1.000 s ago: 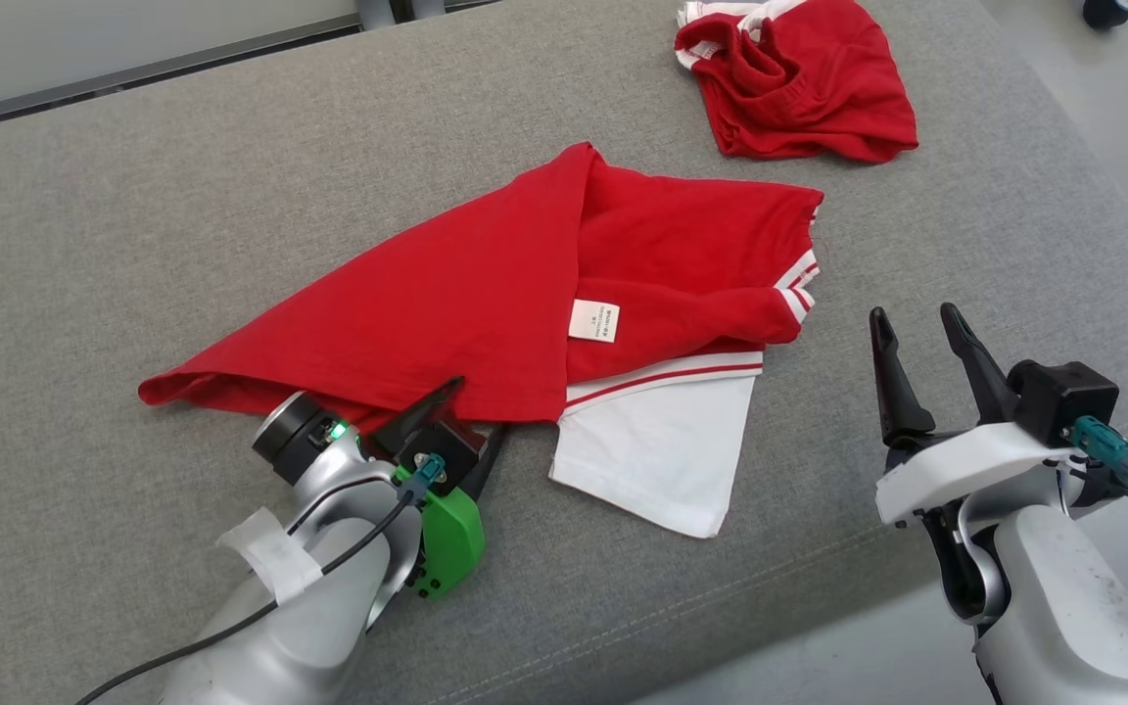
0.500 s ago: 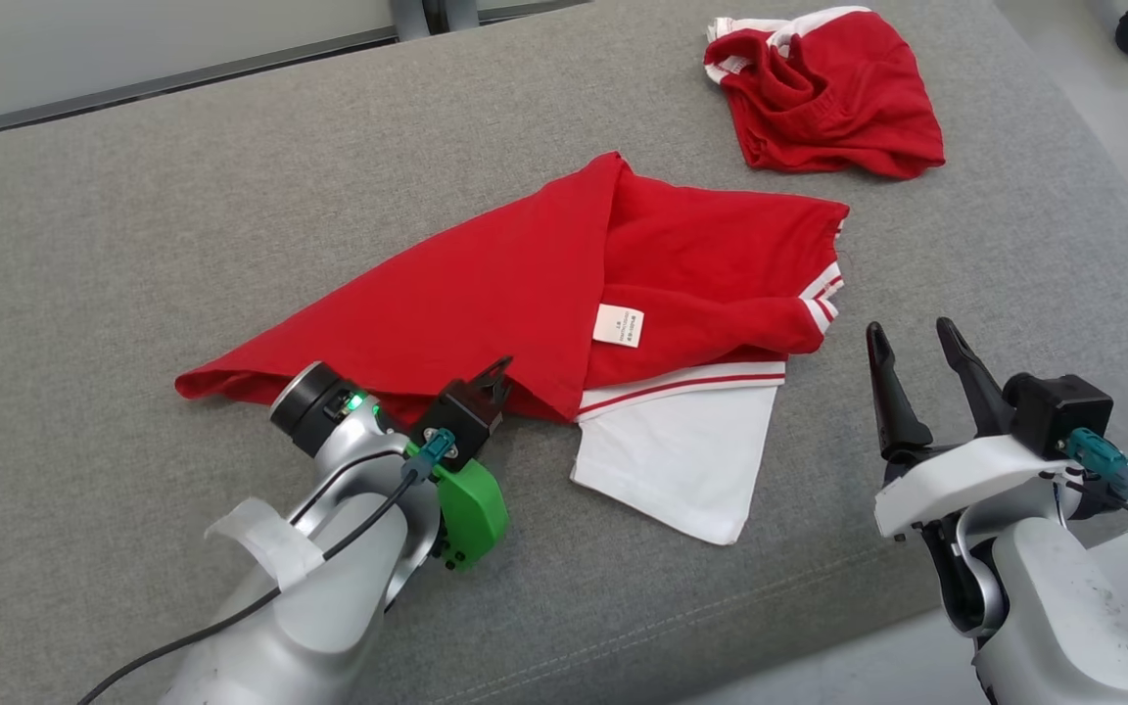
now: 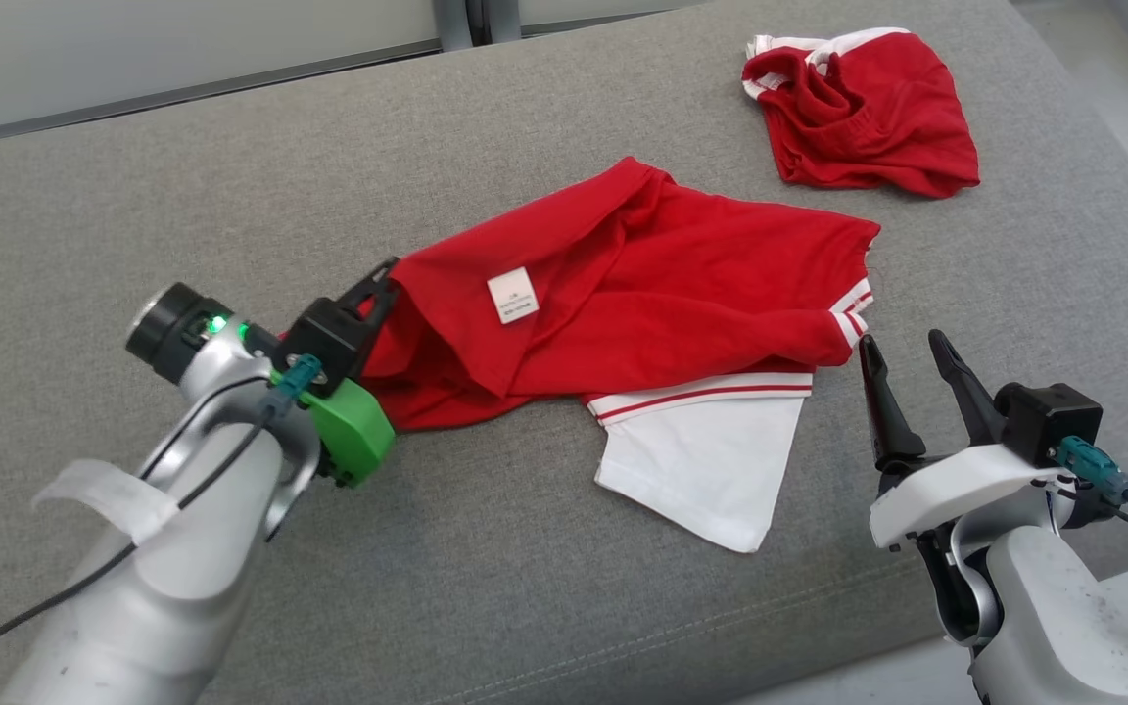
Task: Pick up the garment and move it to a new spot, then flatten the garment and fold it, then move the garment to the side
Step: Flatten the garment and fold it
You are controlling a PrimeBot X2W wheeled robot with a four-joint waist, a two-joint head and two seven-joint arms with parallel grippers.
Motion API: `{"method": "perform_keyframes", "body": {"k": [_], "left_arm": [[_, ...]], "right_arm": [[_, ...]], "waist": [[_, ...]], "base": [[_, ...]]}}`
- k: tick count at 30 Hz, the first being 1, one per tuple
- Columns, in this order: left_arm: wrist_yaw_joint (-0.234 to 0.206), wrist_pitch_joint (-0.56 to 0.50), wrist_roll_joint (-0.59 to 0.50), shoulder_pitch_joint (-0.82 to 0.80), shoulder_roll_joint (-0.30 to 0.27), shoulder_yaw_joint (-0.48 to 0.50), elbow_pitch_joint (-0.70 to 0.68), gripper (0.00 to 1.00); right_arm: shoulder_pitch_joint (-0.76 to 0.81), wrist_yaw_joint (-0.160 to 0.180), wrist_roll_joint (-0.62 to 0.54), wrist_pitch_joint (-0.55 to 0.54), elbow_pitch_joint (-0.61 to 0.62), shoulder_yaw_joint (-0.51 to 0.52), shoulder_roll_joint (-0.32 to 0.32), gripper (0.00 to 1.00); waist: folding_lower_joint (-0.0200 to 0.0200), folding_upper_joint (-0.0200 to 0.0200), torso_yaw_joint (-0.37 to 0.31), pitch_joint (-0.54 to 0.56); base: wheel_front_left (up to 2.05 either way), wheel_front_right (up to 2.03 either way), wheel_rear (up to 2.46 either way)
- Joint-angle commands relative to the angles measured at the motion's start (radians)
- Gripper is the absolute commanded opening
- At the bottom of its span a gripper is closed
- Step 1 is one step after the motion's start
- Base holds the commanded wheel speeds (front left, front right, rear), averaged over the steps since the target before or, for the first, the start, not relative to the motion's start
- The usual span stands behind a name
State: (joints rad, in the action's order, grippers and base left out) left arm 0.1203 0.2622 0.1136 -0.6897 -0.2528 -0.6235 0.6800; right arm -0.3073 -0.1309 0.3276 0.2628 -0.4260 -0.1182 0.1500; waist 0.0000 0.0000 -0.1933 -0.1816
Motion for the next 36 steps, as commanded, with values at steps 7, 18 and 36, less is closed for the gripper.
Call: {"method": "perform_keyframes", "body": {"k": [7,18,36], "left_arm": [[0.009,0.002,0.081,-0.087,-0.095,0.017,0.025,0.00],[0.010,0.002,0.285,-0.282,-0.287,-0.198,0.065,0.00],[-0.031,0.002,0.299,-0.388,-0.440,-0.224,0.161,0.00]], "right_arm": [[-0.008,0.000,0.013,0.004,-0.007,-0.017,0.000,1.00],[-0.047,0.000,0.022,0.004,-0.014,-0.037,-0.010,1.00],[-0.066,0.000,0.012,0.004,0.001,-0.025,-0.013,1.00]], "waist": [[0.0000,0.0000,-0.016,-0.015],[0.0000,0.0000,-0.085,-0.059],[0.0000,0.0000,-0.124,-0.111]], "base": [[0.00,0.00,0.00],[0.00,0.00,0.00],[0.00,0.00,0.00]]}}
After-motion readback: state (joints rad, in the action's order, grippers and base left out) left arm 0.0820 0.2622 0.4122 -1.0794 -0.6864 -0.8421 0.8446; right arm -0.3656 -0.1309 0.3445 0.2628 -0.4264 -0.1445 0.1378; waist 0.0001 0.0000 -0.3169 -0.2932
